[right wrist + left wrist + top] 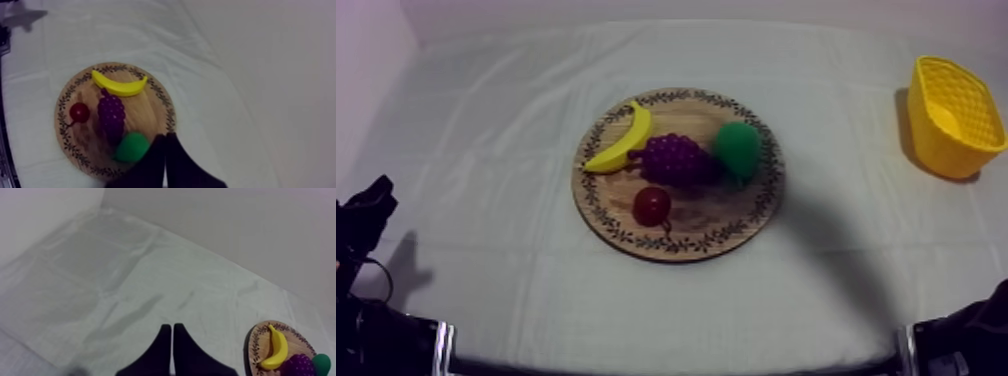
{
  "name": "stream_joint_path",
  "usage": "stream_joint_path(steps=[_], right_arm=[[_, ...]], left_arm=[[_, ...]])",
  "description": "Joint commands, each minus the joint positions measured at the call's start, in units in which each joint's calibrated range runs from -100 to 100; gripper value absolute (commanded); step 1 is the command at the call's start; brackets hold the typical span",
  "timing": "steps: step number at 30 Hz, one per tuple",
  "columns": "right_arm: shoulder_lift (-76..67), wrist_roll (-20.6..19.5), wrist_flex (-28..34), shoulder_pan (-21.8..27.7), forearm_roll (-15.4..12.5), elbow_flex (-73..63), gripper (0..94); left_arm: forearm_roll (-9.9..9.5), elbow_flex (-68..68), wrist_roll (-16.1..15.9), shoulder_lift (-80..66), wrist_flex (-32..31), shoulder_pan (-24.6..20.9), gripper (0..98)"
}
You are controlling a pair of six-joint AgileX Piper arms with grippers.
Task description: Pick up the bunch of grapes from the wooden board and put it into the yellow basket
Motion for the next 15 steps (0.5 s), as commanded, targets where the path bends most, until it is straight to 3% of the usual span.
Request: stream_joint_path(steps=[1,15], right_arm=[[3.13,0.91,-0.43,-2.16,-0.25,0.43,0.8],[14.1,3.05,-2.02,-9.1,-0.26,2.21,9.6]], left_arm=[[0.01,0.0,0.0,0.05,-0.01,-0.03,0.1],[0.01,0.0,-0.03,0.05,-0.01,-0.03,0.1]])
